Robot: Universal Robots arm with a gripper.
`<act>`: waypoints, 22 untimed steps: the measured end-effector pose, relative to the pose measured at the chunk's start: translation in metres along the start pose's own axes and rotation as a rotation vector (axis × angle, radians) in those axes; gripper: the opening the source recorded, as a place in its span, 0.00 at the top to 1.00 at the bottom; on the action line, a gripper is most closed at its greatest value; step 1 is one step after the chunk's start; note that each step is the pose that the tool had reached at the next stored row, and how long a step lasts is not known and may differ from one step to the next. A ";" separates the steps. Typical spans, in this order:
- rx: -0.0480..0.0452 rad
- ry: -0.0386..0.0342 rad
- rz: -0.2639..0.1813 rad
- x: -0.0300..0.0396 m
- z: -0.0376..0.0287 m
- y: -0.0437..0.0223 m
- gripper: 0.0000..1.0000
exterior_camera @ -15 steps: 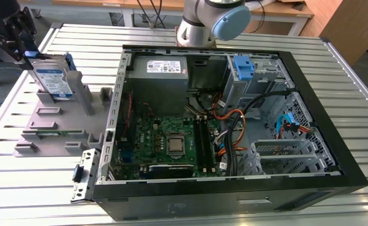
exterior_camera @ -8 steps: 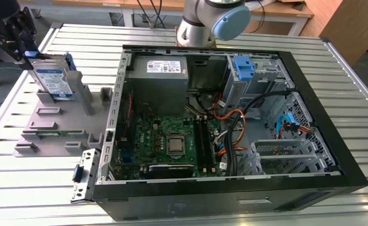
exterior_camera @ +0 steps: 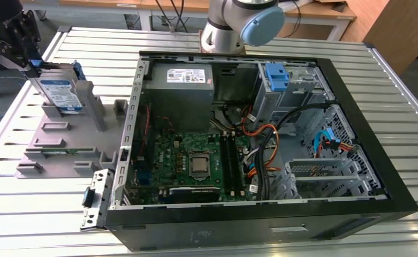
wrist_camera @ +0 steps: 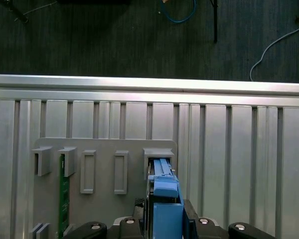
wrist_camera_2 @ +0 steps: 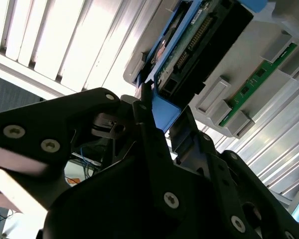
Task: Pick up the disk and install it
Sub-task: 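Pick up the disk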
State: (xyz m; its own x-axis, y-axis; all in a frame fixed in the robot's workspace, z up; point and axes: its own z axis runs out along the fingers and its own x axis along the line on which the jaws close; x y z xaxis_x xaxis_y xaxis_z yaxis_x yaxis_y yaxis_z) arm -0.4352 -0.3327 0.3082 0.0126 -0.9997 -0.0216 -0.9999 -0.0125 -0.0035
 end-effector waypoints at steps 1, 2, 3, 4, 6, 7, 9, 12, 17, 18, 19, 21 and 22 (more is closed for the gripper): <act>0.0000 0.0000 0.000 0.0000 0.0000 0.0000 0.60; 0.0000 0.0000 0.000 0.0000 0.0000 0.0000 0.60; 0.0000 0.0000 0.000 0.0000 0.0000 0.0000 0.60; -0.0001 0.0000 0.000 0.0000 0.0000 0.0000 0.61; -0.0001 0.0001 0.000 0.0000 0.0000 0.0000 0.61; 0.0000 0.0000 0.000 0.0000 0.0001 0.0000 0.64; 0.0000 0.0000 0.000 0.0000 0.0001 0.0000 0.64; 0.0000 0.0000 0.000 0.0000 0.0001 0.0000 0.64; 0.0000 0.0000 0.000 0.0000 0.0002 0.0000 0.64; 0.0000 0.0000 0.000 0.0000 0.0002 0.0000 0.64; 0.0000 0.0000 0.000 0.0000 0.0002 0.0000 0.64; 0.0003 0.0000 0.018 0.0000 0.0003 0.0000 0.64; 0.0005 0.0000 0.025 0.0000 0.0003 0.0000 0.64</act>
State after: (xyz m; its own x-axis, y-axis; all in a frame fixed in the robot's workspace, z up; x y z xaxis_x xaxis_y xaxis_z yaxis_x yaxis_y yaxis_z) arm -0.4351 -0.3327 0.3079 -0.0125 -0.9997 -0.0217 -0.9999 0.0126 -0.0035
